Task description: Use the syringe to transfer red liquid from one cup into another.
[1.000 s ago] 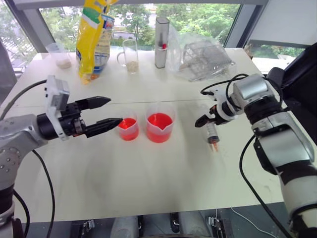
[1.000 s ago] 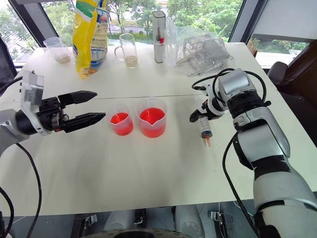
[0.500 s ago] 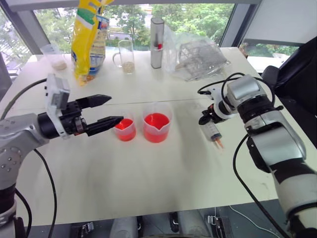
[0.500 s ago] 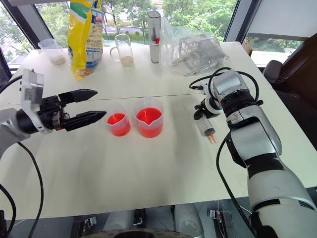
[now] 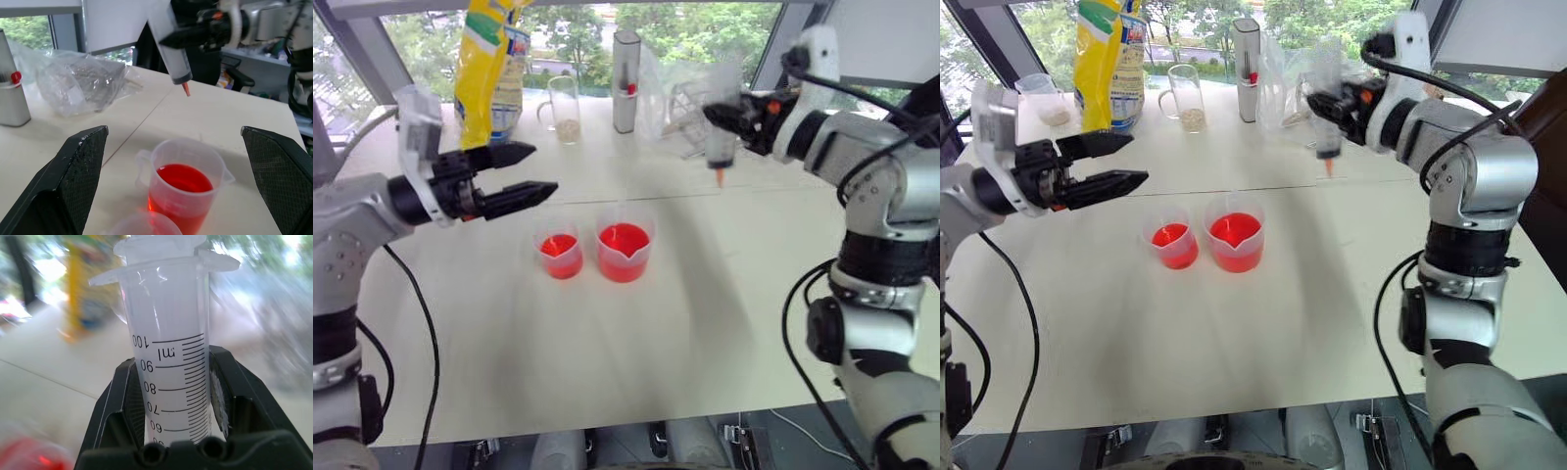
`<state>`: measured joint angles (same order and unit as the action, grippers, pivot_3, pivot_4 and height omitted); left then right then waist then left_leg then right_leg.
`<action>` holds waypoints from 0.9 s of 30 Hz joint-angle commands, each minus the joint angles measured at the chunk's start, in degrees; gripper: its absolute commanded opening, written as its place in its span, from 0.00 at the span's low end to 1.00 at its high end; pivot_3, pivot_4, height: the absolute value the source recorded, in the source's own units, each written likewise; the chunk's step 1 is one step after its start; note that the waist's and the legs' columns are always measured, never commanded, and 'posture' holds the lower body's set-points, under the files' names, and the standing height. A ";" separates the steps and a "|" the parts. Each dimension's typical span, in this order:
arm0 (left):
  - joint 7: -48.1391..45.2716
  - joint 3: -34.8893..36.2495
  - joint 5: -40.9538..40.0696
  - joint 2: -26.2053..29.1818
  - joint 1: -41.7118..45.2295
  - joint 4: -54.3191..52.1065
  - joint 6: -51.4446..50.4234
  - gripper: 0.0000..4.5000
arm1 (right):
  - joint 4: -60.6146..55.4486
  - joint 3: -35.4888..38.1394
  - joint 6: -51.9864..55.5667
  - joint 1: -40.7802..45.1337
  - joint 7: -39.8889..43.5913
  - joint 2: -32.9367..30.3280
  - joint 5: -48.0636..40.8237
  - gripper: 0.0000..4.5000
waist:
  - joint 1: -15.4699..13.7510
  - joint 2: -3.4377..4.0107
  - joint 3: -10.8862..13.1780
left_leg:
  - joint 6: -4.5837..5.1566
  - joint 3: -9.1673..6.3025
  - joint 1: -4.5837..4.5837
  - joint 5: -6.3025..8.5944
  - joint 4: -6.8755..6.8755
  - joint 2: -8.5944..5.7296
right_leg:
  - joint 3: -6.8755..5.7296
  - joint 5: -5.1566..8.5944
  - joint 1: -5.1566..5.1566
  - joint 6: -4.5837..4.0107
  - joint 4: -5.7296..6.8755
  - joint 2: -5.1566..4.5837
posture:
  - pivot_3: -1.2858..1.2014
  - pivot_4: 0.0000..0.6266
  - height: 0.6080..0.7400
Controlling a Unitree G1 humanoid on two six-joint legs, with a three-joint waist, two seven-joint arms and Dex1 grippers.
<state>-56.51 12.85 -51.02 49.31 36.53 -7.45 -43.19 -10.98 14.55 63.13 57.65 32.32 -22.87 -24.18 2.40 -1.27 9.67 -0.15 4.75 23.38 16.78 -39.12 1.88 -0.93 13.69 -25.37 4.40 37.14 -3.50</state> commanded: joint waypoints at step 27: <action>-6.66 -7.27 8.05 -6.81 14.41 6.99 2.24 1.00 | 0.92 -22.34 -46.33 -29.48 2.83 12.55 8.08 0.32 | -0.14 -0.01 0.00 | -0.01 -0.01 -0.02 -0.01 -0.03 -0.03 | 0.01 0.01 0.05 0.00 -0.01 -0.03 | 0.52 0.24 1.00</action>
<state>-63.18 5.75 -43.73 42.83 49.39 -0.53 -41.88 -8.88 -7.52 18.64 27.77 35.15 -10.44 -16.52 2.26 -1.28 9.67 -0.16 4.75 23.36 16.77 -39.16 1.85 -0.92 13.69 -25.32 4.41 37.13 -3.53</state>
